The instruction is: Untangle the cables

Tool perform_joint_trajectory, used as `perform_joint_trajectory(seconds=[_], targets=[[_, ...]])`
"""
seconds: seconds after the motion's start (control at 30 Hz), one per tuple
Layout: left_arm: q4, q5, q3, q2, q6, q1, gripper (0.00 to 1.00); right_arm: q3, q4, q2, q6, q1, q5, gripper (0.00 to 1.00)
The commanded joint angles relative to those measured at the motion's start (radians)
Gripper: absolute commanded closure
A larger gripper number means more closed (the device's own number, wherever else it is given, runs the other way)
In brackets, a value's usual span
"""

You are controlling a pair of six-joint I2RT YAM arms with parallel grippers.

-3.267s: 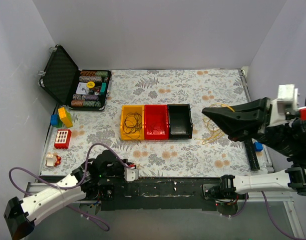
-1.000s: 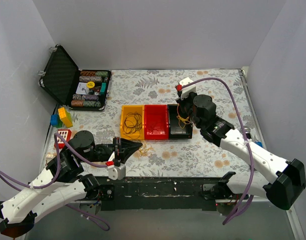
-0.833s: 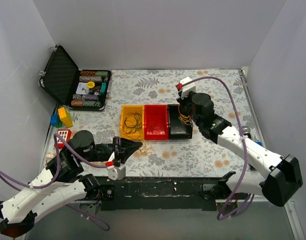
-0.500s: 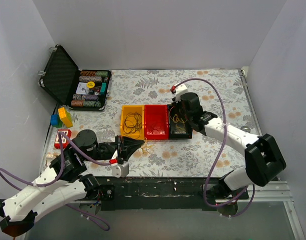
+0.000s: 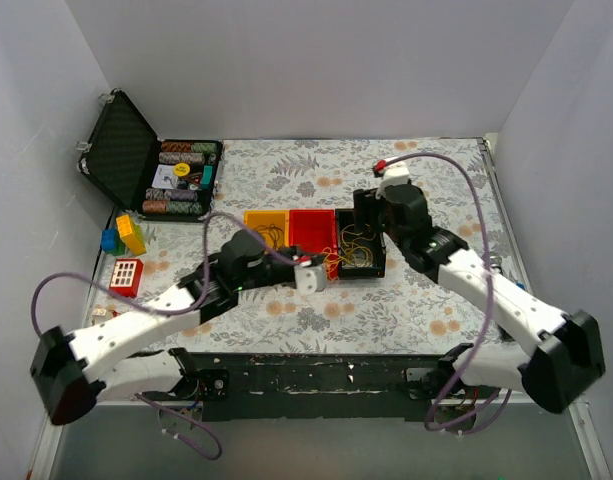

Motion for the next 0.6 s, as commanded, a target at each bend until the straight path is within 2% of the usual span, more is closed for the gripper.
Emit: perform_joint_trajectory(seconds=[0.0,0.1,0.23,0.5,0.53,0.57], targets=[[0.130,-0.168,0.123,0.266,-0.078,0.000,1.00,-0.023,-0.017,-0.226,0.083,-0.009,0.055,0.15],[0.162,-0.209,0.222,0.447,-0.086,0.012,1.00,-0.023,-0.117,-0.324,0.123,-0.011,0.075,0.14],[0.110,-0.211,0.420,0.638,-0.110,0.035,1.00,-0.075,-0.178,-0.458,0.165,-0.012,0.081,0.14],[0.081,-0.278,0.556,0.817,-0.138,0.039,1.00,-0.073,-0.283,-0.538,0.197,-0.011,0.092,0.14],[0.058,-0.301,0.578,0.839,-0.138,0.039,0.86,-0.064,-0.290,-0.533,0.194,-0.012,0.091,0.14],[0.033,-0.316,0.605,0.854,-0.144,0.041,0.64,-0.055,-0.298,-0.528,0.195,-0.012,0.091,0.13]])
